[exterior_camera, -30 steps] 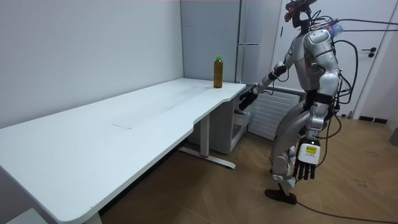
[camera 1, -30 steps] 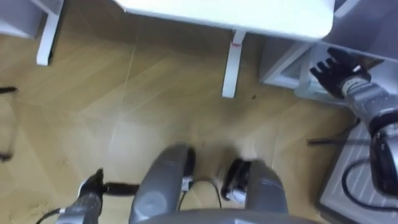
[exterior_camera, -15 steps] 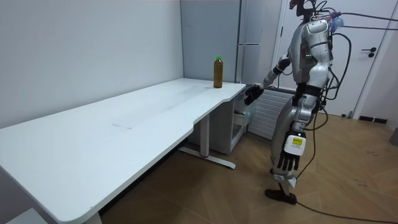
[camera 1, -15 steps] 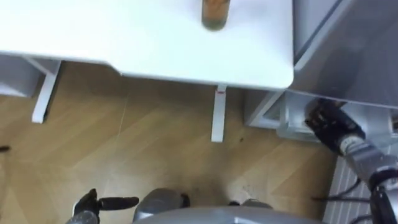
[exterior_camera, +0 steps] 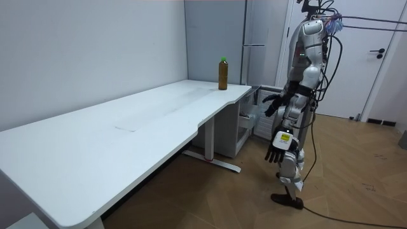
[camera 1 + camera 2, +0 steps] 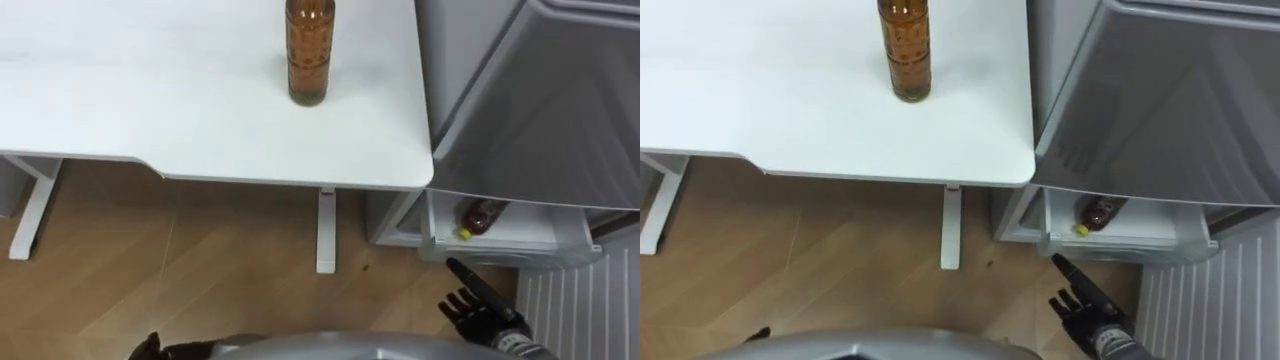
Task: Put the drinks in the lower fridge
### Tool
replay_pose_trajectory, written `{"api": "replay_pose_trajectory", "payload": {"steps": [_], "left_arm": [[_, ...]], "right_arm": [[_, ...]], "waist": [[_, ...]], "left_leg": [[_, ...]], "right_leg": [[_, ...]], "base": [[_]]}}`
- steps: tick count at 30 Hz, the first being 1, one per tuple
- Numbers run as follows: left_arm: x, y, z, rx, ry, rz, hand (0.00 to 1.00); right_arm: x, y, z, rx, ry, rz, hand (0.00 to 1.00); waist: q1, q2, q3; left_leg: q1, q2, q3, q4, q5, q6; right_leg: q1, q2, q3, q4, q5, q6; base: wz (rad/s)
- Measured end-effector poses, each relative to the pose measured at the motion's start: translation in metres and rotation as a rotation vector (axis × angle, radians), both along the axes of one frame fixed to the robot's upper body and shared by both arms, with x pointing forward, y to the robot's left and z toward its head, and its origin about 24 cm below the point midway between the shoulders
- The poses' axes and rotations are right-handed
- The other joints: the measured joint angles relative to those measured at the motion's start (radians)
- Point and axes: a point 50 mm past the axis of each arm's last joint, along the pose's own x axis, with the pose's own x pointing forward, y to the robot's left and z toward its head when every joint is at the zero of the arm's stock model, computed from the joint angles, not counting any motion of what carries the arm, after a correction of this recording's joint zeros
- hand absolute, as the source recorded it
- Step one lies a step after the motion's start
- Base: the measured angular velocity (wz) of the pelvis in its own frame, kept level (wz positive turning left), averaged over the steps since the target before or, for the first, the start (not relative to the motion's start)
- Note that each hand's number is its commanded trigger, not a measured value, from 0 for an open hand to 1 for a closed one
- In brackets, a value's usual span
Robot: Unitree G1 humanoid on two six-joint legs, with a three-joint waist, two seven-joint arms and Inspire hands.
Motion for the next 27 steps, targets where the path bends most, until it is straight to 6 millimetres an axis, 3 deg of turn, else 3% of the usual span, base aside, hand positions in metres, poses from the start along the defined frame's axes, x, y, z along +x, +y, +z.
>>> {"api": "replay_pose_trajectory", "payload": {"steps": [2, 12, 16, 20, 27], "left_arm": [[-0.004, 0.0, 0.0, 0.007, 0.01, 0.012, 0.0], [-0.014, -0.004, -0.003, 0.017, 0.051, 0.098, 0.0], [-0.02, -0.004, -0.003, 0.031, 0.071, 0.115, 0.0], [-0.019, -0.003, -0.003, 0.039, 0.073, 0.12, 0.0], [-0.014, 0.005, 0.0, 0.092, 0.049, 0.27, 0.0]], "right_arm": [[-0.01, 0.004, -0.002, 0.009, 0.025, -0.003, 0.0], [-0.047, 0.013, -0.009, 0.009, 0.166, 0.055, 0.0], [-0.062, 0.012, -0.01, -0.055, 0.284, 0.22, 0.0], [-0.058, 0.009, -0.01, -0.137, 0.341, 0.412, 0.0], [-0.054, 0.004, -0.01, -0.211, 0.397, 0.497, 0.0]], "waist": [[-0.001, -0.001, 0.0028], [-0.019, 0.004, 0.0008], [-0.028, 0.007, 0.0001], [-0.036, 0.014, -0.0031], [-0.04, 0.022, -0.006]], "left_leg": [[0.01, -0.001, 0.0, -0.002, 0.0, 0.0], [0.005, -0.003, 0.003, -0.001, 0.0, 0.0], [0.022, -0.003, 0.0, 0.002, 0.0, 0.0], [0.016, -0.001, 0.001, 0.008, -0.001, -0.002], [0.021, -0.002, 0.001, 0.01, -0.002, -0.004]], "right_leg": [[0.012, -0.001, 0.0, 0.0, 0.0, 0.0], [0.019, -0.003, 0.001, 0.001, 0.002, 0.004], [0.032, -0.003, -0.001, 0.001, 0.002, 0.004], [0.028, -0.002, 0.001, 0.006, 0.008, 0.003], [0.028, -0.003, 0.001, 0.019, 0.008, 0.003]], "base": [[0.02], [0.01], [0.01], [-0.03], [-0.01]]}}
